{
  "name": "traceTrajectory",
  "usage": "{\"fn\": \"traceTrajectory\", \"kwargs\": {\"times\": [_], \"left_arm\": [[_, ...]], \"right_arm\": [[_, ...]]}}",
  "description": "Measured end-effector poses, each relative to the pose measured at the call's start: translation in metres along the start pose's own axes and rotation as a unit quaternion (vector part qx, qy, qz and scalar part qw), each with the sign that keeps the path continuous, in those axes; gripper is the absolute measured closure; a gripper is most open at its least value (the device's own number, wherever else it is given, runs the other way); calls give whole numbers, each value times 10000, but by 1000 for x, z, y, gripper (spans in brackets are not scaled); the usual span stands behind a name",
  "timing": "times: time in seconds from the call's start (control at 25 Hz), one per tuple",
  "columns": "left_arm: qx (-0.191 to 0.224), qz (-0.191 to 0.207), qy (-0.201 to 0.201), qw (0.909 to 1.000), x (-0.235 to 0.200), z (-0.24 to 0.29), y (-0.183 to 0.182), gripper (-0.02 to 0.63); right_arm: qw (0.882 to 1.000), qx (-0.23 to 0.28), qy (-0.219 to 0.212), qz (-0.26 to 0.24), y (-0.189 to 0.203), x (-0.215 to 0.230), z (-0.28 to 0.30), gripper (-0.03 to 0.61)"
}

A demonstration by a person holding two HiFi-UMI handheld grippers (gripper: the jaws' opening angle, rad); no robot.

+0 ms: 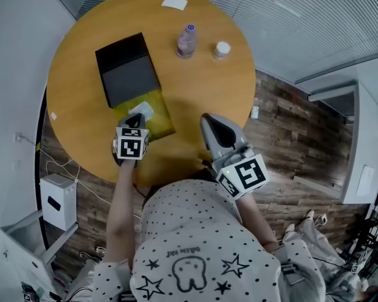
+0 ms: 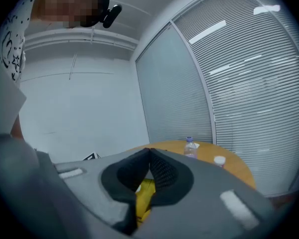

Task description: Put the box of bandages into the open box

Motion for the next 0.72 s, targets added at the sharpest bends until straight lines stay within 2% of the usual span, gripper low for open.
{"fn": "traceTrajectory", "kwargs": {"times": [0.72], "left_arm": [[-564,148,212,9981,7,28,18,601]], "right_arm": [[9999,-141,17,37,4,4,6,574]]}}
Point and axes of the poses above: the fingertips, and each gripper's own axes: z forward along the fingers, x to its right, y out of its underside, the point moved 2 cm from there along -z, backward along the fingers, and after that the axes turned 4 degrees about -y, right-handed, at the moved point
